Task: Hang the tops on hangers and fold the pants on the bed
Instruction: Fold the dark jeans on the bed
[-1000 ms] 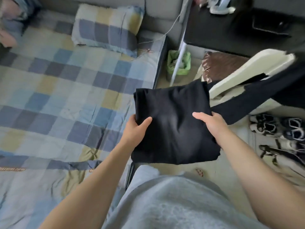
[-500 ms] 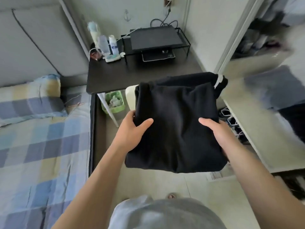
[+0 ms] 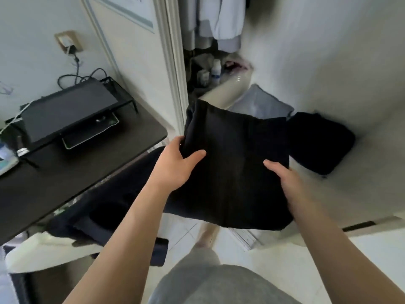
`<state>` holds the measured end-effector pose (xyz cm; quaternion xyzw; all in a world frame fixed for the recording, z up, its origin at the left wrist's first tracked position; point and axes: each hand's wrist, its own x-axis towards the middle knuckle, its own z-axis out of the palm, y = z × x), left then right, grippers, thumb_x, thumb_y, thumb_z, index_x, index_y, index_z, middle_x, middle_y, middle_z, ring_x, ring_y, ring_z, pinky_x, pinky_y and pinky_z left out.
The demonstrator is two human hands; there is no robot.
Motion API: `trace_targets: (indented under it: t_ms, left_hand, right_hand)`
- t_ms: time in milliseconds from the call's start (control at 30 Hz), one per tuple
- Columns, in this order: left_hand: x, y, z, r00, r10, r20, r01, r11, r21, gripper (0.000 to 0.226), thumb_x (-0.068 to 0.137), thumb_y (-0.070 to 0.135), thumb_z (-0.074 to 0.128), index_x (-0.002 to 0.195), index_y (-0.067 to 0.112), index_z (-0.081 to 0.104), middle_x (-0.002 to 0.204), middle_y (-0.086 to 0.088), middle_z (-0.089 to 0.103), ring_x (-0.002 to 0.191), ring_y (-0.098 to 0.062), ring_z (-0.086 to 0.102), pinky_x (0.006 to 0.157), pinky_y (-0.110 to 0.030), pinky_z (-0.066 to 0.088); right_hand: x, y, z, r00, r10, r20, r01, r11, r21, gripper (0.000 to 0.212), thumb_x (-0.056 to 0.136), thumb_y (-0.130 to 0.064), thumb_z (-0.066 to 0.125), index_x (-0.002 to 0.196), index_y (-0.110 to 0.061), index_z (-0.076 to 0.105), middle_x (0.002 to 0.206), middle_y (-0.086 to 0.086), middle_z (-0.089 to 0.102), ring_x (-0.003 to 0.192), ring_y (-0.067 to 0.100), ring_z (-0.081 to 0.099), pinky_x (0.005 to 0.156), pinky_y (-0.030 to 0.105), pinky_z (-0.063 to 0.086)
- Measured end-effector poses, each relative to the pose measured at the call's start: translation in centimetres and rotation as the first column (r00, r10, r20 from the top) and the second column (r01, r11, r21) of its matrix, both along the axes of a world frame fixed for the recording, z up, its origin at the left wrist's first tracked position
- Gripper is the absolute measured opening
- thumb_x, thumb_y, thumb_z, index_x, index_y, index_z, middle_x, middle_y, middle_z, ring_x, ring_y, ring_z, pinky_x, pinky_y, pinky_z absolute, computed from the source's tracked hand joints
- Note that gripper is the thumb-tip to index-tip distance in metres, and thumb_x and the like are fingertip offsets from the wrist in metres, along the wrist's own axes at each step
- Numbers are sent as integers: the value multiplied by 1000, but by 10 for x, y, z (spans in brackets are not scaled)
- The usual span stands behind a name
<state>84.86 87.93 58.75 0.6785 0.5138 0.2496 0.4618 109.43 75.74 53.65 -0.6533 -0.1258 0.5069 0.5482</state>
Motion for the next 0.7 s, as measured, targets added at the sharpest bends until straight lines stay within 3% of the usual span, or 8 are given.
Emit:
trace_targets:
  t_ms: [200, 333, 467, 600, 700]
  left_hand:
    - [97, 125, -13, 971, -217, -98, 212, 976, -54, 46, 89, 45, 70, 128, 23, 59, 109, 9, 70, 98, -14, 68, 90, -38, 55]
    - [154, 204, -36, 935, -319, -152, 305, 946, -108, 51, 90, 44, 69, 133, 21, 56, 99, 15, 66, 88, -5, 64, 73, -22, 48]
    - [208, 263, -67, 906, -392, -162, 366, 916, -166, 43, 90, 38, 71, 127, 21, 57, 98, 17, 62, 101, -14, 64, 79, -24, 46]
    - [259, 309, -100, 880, -457, -129, 431, 883, -185, 27, 91, 31, 72, 114, 31, 57, 96, 24, 62, 97, -6, 63, 69, -6, 45]
    - [295, 334, -126, 870, -481, -112, 455, 869, -195, 29, 91, 29, 72, 117, 30, 61, 104, 15, 68, 103, -11, 67, 87, -22, 52]
  right_hand:
    - [43, 66, -19, 970, -232, -70, 230, 973, -29, 54, 68, -46, 81, 116, -25, 70, 107, 4, 77, 98, 29, 74, 92, 47, 56]
    - [67, 117, -28, 934, -346, -89, 342, 938, -60, 35, 80, -39, 77, 111, -25, 71, 99, 0, 78, 85, 19, 76, 75, 36, 56]
    - [96, 161, -42, 887, -452, -96, 444, 891, -94, 34, 82, -38, 77, 114, -28, 69, 96, -4, 78, 85, 16, 76, 68, 31, 56]
    - [128, 197, -62, 850, -521, -80, 509, 850, -133, 32, 82, -36, 79, 111, -25, 71, 97, 2, 78, 85, 22, 76, 74, 34, 56]
    - [155, 215, -80, 833, -547, -83, 532, 834, -147, 29, 83, -34, 80, 110, -27, 72, 99, 1, 78, 88, 22, 76, 77, 36, 56]
